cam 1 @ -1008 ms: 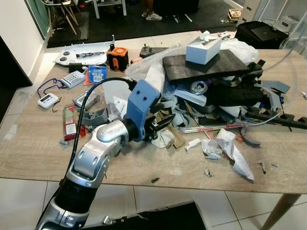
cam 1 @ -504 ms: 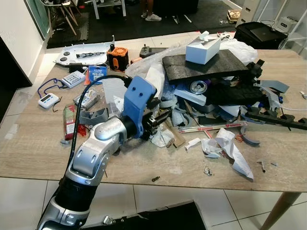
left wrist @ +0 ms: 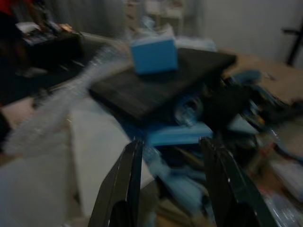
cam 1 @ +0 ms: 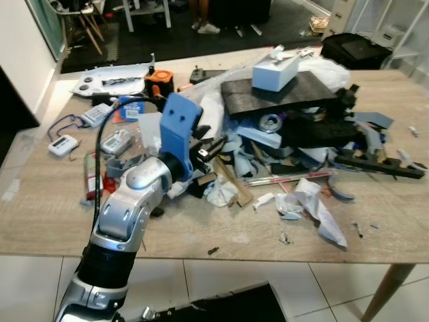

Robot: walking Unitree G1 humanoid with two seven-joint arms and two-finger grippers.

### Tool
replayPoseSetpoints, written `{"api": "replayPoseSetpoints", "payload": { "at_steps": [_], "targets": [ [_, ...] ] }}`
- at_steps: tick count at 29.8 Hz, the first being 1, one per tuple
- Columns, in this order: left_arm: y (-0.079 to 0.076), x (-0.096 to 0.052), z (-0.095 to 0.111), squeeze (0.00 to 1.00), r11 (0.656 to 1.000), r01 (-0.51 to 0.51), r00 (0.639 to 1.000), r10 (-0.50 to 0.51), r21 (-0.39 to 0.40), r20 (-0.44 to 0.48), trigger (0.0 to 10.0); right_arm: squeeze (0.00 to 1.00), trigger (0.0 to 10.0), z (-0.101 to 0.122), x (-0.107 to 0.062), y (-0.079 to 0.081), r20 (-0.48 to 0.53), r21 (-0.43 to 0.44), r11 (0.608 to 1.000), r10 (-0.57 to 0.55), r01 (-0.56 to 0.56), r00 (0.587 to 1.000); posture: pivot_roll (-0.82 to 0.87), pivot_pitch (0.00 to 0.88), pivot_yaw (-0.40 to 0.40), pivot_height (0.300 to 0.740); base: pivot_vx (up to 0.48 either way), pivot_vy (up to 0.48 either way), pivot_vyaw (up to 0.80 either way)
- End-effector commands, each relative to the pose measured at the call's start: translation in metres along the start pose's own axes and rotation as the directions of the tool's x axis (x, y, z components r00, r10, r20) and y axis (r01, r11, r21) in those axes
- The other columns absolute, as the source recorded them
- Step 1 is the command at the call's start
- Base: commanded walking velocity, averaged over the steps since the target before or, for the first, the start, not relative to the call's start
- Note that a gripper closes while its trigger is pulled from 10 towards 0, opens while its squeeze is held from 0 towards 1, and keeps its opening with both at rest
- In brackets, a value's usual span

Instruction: Picking trash to rubbish bin

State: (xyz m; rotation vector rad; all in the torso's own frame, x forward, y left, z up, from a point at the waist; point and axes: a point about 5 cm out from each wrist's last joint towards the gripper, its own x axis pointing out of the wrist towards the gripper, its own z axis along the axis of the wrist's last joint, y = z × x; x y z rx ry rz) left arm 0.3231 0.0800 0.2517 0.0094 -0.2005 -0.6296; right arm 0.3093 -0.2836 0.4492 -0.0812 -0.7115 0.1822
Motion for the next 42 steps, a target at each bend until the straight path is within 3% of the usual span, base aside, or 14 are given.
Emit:
{"api": "replayPoseSetpoints", "payload": {
  "at_steps": [1, 4, 5, 7, 12, 15, 19, 20, 22, 24, 28, 35, 39, 42],
  "targets": [
    [0.008, -0.002, 0.002, 0.00, 0.999, -0.047, 0.999, 0.048, -0.015, 0.015, 10.0, 0.00, 0.0, 0.012, 0.000, 0.022, 0.020, 0.019, 0.995, 0.096, -0.097, 0.995, 0.09, 0.051, 0.067, 0.740, 0.000, 0.000, 0.00],
    [0.007, -0.003, 0.003, 0.00, 0.999, -0.035, 0.999, 0.035, -0.016, 0.020, 10.0, 0.00, 0.0, 0.009, -0.003, 0.035, -0.018, 0.155, 0.968, 0.204, -0.199, 0.979, 0.09, 0.049, 0.063, 0.740, 0.000, 0.000, 0.00],
    [0.004, -0.004, 0.003, 0.00, 1.000, -0.012, 1.000, 0.012, -0.021, 0.024, 10.0, 0.00, 0.0, 0.009, -0.009, 0.046, -0.034, 0.297, 0.901, 0.342, -0.317, 0.939, 0.08, 0.048, 0.064, 0.740, 0.000, 0.000, 0.00],
    [-0.002, -0.006, 0.003, 0.00, 0.999, 0.024, 0.999, -0.023, -0.030, 0.030, 10.0, 0.00, 0.0, 0.017, -0.017, 0.057, 0.038, 0.422, 0.797, 0.462, -0.433, 0.886, 0.08, 0.049, 0.063, 0.740, 0.000, 0.000, 0.00],
    [-0.008, -0.007, 0.002, 0.00, 0.998, 0.051, 0.998, -0.049, -0.037, 0.035, 10.0, 0.00, 0.0, 0.025, -0.028, 0.063, 0.120, 0.490, 0.720, 0.503, -0.491, 0.856, 0.08, 0.050, 0.065, 0.740, 0.000, 0.000, 0.00],
    [-0.009, -0.007, 0.002, 0.00, 0.998, 0.045, 0.999, -0.044, -0.036, 0.032, 10.0, 0.00, 0.0, 0.025, -0.034, 0.064, 0.120, 0.488, 0.729, 0.489, -0.481, 0.864, 0.08, 0.050, 0.065, 0.740, 0.000, 0.000, 0.00],
    [0.002, -0.004, 0.000, 0.00, 0.998, -0.056, 0.998, 0.057, -0.031, 0.012, 10.0, 0.00, 0.0, -0.003, -0.040, 0.064, -0.099, 0.297, 0.900, 0.362, -0.319, 0.927, 0.08, 0.050, 0.065, 0.740, 0.000, 0.000, 0.00],
    [0.002, -0.004, 0.000, 0.00, 0.998, -0.056, 0.998, 0.057, -0.031, 0.012, 10.0, 0.00, 0.0, -0.003, -0.040, 0.064, -0.099, 0.297, 0.900, 0.362, -0.319, 0.927, 0.08, 0.050, 0.065, 0.740, 0.000, 0.000, 0.00],
    [0.013, -0.005, -0.009, 0.00, 0.986, -0.166, 0.984, 0.167, 0.017, -0.055, 10.0, 0.00, 0.0, -0.018, -0.040, 0.062, -0.183, 0.188, 0.961, 0.239, -0.205, 0.953, 0.08, 0.056, 0.064, 0.740, 0.000, 0.000, 0.00],
    [0.019, -0.007, -0.016, 0.00, 0.973, -0.228, 0.970, 0.229, 0.028, -0.086, 10.0, 0.00, 0.0, -0.024, -0.041, 0.059, -0.214, 0.100, 0.983, 0.171, -0.152, 0.962, 0.08, 0.066, 0.059, 0.740, 0.000, 0.000, 0.00],
    [0.030, -0.016, -0.020, 0.00, 0.948, -0.319, 0.944, 0.317, -0.002, -0.090, 10.0, 0.00, 0.0, -0.014, -0.044, 0.049, -0.147, 0.074, 0.996, 0.066, -0.056, 0.987, 0.06, 0.088, 0.053, 0.740, 0.000, 0.000, 0.00],
    [0.027, -0.018, -0.021, 0.00, 0.934, -0.354, 0.934, 0.351, -0.043, -0.066, 10.0, 0.00, 0.0, 0.015, -0.050, 0.026, -0.045, -0.055, 0.996, -0.074, 0.072, 0.996, 0.02, 0.096, 0.060, 0.740, 0.000, 0.000, 0.00],
    [0.017, -0.015, -0.024, 0.00, 0.957, -0.286, 0.957, 0.283, -0.047, -0.067, 10.0, 0.00, 0.0, 0.002, -0.060, 0.026, -0.142, 0.168, 0.985, -0.024, 0.048, 0.990, 0.02, 0.096, 0.073, 0.740, 0.000, 0.000, 0.00],
    [0.015, -0.016, -0.026, 0.00, 0.960, -0.278, 0.958, 0.275, -0.042, -0.078, 10.0, 0.00, 0.0, -0.012, -0.066, 0.033, -0.185, 0.181, 0.982, -0.015, 0.049, 0.983, 0.01, 0.102, 0.068, 0.740, 0.000, 0.000, 0.00]
  ]
}}
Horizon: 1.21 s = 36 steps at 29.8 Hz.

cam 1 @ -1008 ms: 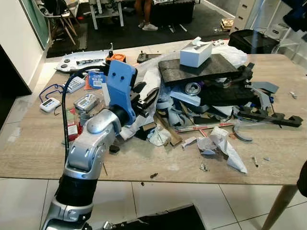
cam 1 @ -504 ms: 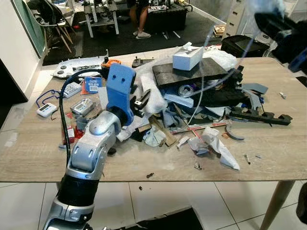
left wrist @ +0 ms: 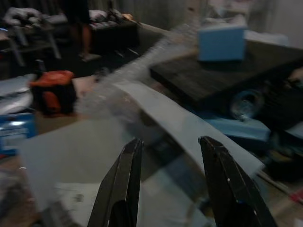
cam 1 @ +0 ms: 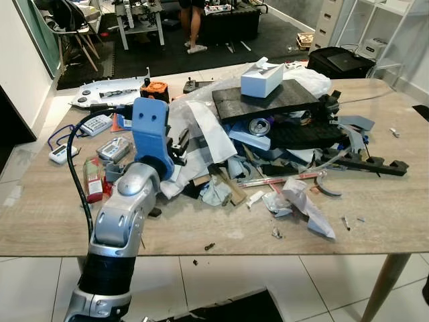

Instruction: Picking trash to rubbish bin

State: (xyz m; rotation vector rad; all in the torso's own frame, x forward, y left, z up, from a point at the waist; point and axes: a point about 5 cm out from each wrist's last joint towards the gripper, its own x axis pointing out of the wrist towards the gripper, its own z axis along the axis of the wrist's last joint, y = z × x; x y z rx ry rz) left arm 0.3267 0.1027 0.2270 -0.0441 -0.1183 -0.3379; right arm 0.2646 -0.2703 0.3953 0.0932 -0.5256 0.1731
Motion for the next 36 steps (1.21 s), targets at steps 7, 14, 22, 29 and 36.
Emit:
{"api": "replayPoseSetpoints", "payload": {
  "at_steps": [7, 14, 22, 29, 36],
  "targets": [
    [0.005, -0.003, -0.001, 0.00, 0.999, -0.052, 0.999, 0.052, -0.007, 0.009, 10.0, 0.00, 10.0, -0.056, -0.005, 0.034, -0.134, -0.088, 0.996, -0.016, 0.004, 0.991, 0.01, 0.091, 0.063, 0.740, 0.000, 0.000, 0.00],
    [0.001, -0.006, 0.000, 0.00, 0.999, -0.040, 0.999, 0.040, 0.007, 0.023, 10.0, 0.00, 10.0, -0.066, -0.006, 0.046, -0.137, -0.123, 0.992, -0.022, 0.005, 0.990, 0.01, 0.095, 0.053, 0.740, 0.000, 0.000, -0.06],
    [-0.005, -0.006, -0.001, 0.00, 1.000, -0.025, 0.999, 0.026, -0.005, 0.022, 10.0, 0.00, 10.0, -0.059, -0.009, 0.037, -0.108, -0.189, 0.980, -0.081, 0.060, 0.991, 0.00, 0.103, 0.061, 0.740, 0.000, 0.000, -0.76],
    [-0.007, -0.006, 0.000, 0.00, 1.000, -0.008, 1.000, 0.009, -0.016, 0.020, 10.0, 0.00, 10.0, -0.048, -0.009, 0.022, -0.079, -0.263, 0.956, -0.156, 0.130, 0.985, -0.01, 0.104, 0.065, 0.740, 0.000, 0.000, -0.80],
    [-0.008, -0.006, 0.002, 0.00, 1.000, 0.018, 0.999, -0.017, -0.026, 0.030, 10.0, 0.00, 10.0, -0.031, -0.006, 0.011, -0.035, -0.290, 0.940, -0.201, 0.182, 0.979, -0.01, 0.105, 0.063, 0.740, 0.000, 0.000, -0.80]
  ]
}}
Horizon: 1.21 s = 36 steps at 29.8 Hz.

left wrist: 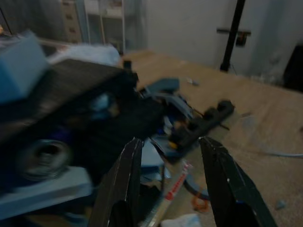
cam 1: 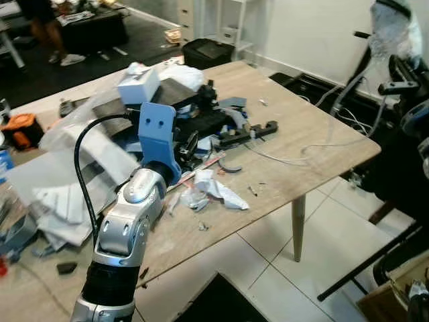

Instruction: Picking trash to rubbish bin

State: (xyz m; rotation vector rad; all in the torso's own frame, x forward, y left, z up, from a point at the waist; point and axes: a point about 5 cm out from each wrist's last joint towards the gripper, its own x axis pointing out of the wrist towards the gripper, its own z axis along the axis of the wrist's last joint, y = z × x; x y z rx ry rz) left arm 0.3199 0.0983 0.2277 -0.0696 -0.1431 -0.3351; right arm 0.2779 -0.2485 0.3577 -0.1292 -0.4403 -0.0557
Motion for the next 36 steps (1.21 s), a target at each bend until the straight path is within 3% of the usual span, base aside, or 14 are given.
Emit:
{"api": "replayPoseSetpoints", "payload": {
  "at_steps": [1, 8, 14, 16, 20, 36],
  "targets": [
    [-0.004, -0.001, 0.002, 0.00, 0.999, 0.039, 0.999, -0.039, -0.012, 0.009, 10.0, 0.00, 10.0, 0.012, -0.001, -0.013, 0.034, -0.027, 0.999, -0.044, 0.045, 0.998, -0.01, 0.105, 0.063, 0.740, 0.000, 0.000, -0.80],
    [-0.009, -0.002, 0.005, 0.00, 0.996, 0.084, 0.996, -0.084, -0.029, 0.028, 10.0, 0.00, 10.0, 0.018, 0.000, -0.020, 0.056, -0.046, 0.996, -0.069, 0.072, 0.996, -0.01, 0.105, 0.056, 0.740, 0.000, 0.000, -0.80],
    [-0.012, -0.004, 0.007, 0.00, 0.992, 0.116, 0.993, -0.114, -0.048, 0.038, 10.0, 0.00, 10.0, 0.029, 0.000, -0.036, 0.085, -0.098, 0.986, -0.123, 0.131, 0.989, -0.01, 0.101, 0.059, 0.740, 0.000, 0.000, -0.80],
    [-0.016, -0.005, 0.005, 0.00, 0.989, 0.141, 0.990, -0.139, -0.053, 0.034, 10.0, 0.00, 10.0, 0.031, -0.002, -0.045, 0.078, -0.164, 0.969, -0.175, 0.186, 0.981, -0.01, 0.099, 0.063, 0.740, 0.000, 0.000, -0.80],
    [-0.024, -0.006, 0.002, 0.00, 0.982, 0.181, 0.983, -0.180, -0.058, 0.021, 10.0, 0.00, 10.0, 0.023, -0.006, -0.048, 0.048, -0.153, 0.962, -0.221, 0.226, 0.974, -0.02, 0.097, 0.076, 0.740, 0.000, 0.000, -0.80],
    [-0.020, -0.007, -0.007, 0.00, 0.990, 0.138, 0.990, -0.138, -0.017, -0.021, 10.0, 0.00, 10.0, -0.019, -0.016, -0.040, -0.065, -0.046, 0.978, -0.209, 0.206, 0.976, -0.02, 0.111, 0.080, 0.740, 0.000, 0.000, -0.69]
  ]
}}
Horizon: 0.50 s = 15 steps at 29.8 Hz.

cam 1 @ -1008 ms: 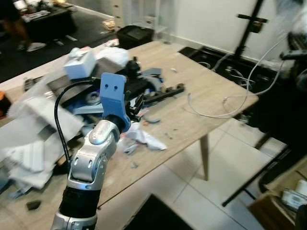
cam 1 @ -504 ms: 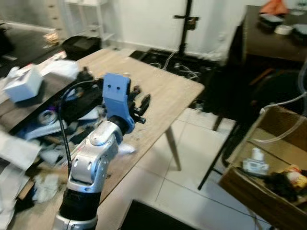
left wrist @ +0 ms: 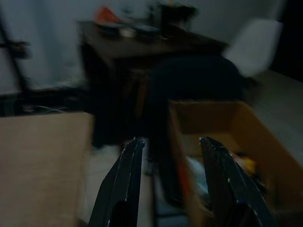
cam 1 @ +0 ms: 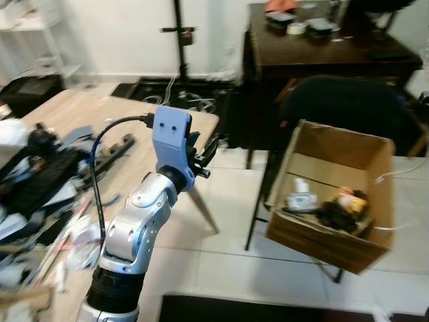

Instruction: Picking trash to rubbish bin

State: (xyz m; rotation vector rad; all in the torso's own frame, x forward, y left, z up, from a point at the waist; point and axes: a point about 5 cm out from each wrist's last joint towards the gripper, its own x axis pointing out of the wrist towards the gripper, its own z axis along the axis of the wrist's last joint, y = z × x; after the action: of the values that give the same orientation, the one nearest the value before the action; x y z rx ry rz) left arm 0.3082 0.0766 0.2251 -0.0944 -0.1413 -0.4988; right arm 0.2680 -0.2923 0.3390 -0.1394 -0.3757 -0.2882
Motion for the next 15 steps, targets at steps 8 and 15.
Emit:
{"api": "replayPoseSetpoints", "payload": {
  "at_steps": [8, 15],
  "targets": [
    [0.010, -0.004, -0.003, 0.00, 0.999, -0.048, 0.998, 0.049, 0.008, -0.028, 10.0, 0.00, 10.0, -0.010, 0.000, 0.011, -0.023, 0.025, 0.999, 0.034, -0.034, 0.999, 0.00, 0.118, 0.067, 0.740, 0.000, 0.000, 0.00],
    [0.009, -0.005, 0.006, 0.00, 1.000, -0.003, 1.000, 0.003, -0.015, -0.017, 10.0, 0.00, 10.0, -0.011, 0.008, 0.018, -0.012, 0.056, 0.998, 0.032, -0.032, 0.999, 0.05, 0.133, 0.044, 0.740, 0.000, 0.000, 0.00]
  ]
}}
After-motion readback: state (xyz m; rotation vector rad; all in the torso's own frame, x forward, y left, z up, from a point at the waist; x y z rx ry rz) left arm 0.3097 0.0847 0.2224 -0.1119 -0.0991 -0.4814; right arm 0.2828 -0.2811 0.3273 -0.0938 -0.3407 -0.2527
